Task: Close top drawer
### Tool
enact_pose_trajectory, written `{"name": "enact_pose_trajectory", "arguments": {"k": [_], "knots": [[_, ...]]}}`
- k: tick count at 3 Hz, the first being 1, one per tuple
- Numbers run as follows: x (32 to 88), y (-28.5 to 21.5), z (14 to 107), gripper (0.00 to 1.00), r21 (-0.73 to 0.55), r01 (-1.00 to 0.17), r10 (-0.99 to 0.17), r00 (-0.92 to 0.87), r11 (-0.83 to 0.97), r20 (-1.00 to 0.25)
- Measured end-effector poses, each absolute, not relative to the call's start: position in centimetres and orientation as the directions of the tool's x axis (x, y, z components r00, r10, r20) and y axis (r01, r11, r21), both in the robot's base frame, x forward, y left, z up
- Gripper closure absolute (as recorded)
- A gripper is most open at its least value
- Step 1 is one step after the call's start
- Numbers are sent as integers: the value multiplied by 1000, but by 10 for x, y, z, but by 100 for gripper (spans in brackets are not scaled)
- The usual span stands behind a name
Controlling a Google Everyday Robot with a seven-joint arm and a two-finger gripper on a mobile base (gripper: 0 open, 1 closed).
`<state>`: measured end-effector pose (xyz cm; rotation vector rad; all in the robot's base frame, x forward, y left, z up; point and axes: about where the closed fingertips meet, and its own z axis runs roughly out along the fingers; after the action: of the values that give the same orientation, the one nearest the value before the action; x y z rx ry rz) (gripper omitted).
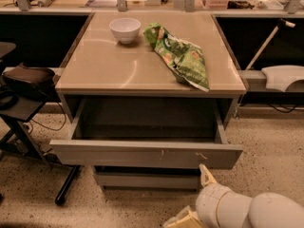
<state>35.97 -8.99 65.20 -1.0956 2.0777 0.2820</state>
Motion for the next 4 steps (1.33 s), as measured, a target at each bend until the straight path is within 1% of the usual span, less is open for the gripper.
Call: {"name": "enact_pose_trajectory", "arguments": {"k": [2, 3, 4], "knots": [[356, -97, 653, 0, -126, -777, -607, -367, 616, -704], [384, -79, 647, 0, -123, -796, -603, -336, 592, -724], [418, -71, 651, 0, -130, -795, -595, -323, 593, -736]]}}
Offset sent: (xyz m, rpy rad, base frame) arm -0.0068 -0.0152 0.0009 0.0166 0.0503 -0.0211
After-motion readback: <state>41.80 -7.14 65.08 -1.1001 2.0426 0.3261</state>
